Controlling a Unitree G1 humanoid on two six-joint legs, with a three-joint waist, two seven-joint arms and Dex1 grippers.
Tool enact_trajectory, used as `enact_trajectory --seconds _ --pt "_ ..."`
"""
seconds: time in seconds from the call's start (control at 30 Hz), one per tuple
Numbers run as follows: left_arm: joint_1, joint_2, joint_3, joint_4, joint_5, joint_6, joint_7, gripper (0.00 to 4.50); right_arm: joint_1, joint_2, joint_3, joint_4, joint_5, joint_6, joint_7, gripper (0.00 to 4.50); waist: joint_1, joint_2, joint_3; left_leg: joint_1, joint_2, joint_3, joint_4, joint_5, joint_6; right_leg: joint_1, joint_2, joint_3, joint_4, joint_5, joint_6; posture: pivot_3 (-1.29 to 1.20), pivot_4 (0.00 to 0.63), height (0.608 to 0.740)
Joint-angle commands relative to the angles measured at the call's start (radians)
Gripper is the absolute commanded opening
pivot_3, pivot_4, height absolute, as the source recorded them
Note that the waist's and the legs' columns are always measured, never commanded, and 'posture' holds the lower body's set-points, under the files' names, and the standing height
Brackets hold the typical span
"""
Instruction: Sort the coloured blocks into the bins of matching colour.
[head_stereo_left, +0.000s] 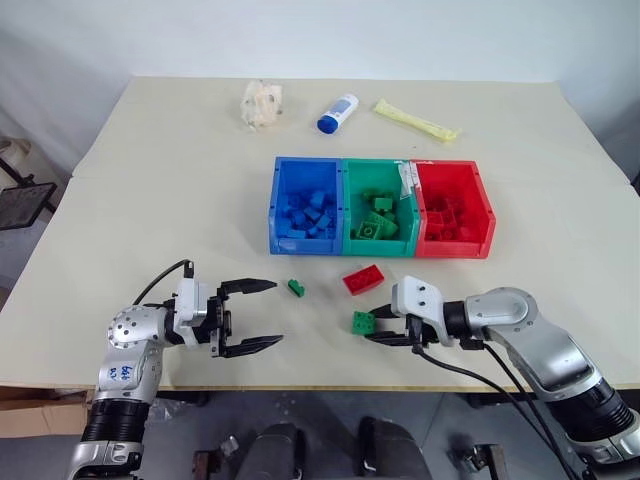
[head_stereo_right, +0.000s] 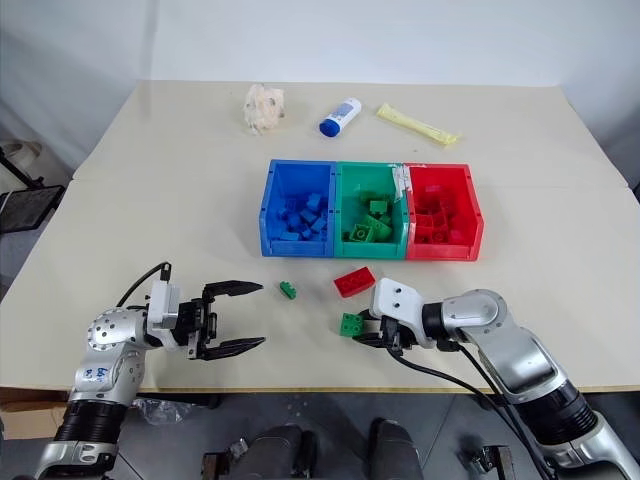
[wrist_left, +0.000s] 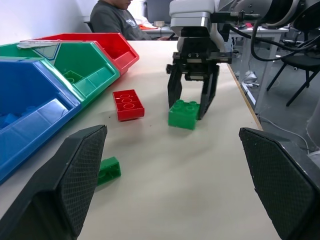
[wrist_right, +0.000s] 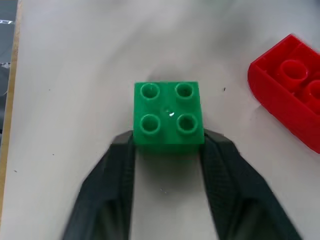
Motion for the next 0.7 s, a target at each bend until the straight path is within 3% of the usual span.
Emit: enact_trajectory --seconds 0.03,0.3,0.47,0.63,0.67,0.7 --pt "-0.008 -0.005 -0.001 -0.010 -0.017 -0.023 -0.007 4.50 -0.041 0.009 -0.092 -0.072 0.075 0.032 -0.016 1.43 0.000 0.000 0.000 0.000 0.000 0.000 0.000 0.000 0.000 0.000 0.000 0.000 0.000 0.000 0.000 0.00 0.150 0.740" --pt "-0.046 -0.023 -0.013 0.035 -0.009 -0.046 -0.016 4.50 -0.229 0.040 -0.171 0.049 0.114 0.065 -0.061 1.43 -0.001 0.000 0.000 0.000 0.000 0.000 0.000 0.000 0.000 0.000 0.000 0.000 0.000 0.000 0.000 0.00 0.150 0.740" --pt "-0.070 -0.038 -0.029 0.061 -0.001 -0.063 -0.022 4.50 -0.438 0.066 -0.062 0.385 -0.064 -0.009 -0.101 1.43 -0.009 0.000 0.000 0.000 0.000 0.003 0.000 0.000 0.000 -0.002 0.001 -0.001 0.002 0.000 0.000 0.00 0.150 0.740" --pt "-0.086 -0.039 -0.033 0.078 -0.002 -0.072 -0.023 4.50 -0.551 0.124 -0.073 0.591 -0.114 -0.126 -0.133 1.43 -0.025 0.000 0.000 0.000 0.000 0.003 -0.002 0.000 0.000 -0.003 0.001 -0.002 0.002 0.000 0.000 0.00 0.150 0.740" --pt "-0.089 -0.039 -0.033 0.081 -0.002 -0.074 -0.024 4.50 -0.558 0.126 -0.074 0.604 -0.118 -0.133 -0.131 2.14 -0.025 0.000 0.000 0.000 0.000 0.003 -0.002 0.000 0.001 -0.002 0.001 -0.003 0.002 0.000 0.000 0.00 0.150 0.740" --pt "-0.092 -0.039 -0.032 0.084 -0.003 -0.074 -0.025 4.50 -0.560 0.125 -0.075 0.608 -0.120 -0.137 -0.126 2.26 -0.025 0.000 0.000 0.000 0.000 0.003 -0.002 0.000 0.001 -0.002 0.001 -0.003 0.002 0.000 0.000 0.00 0.150 0.740"
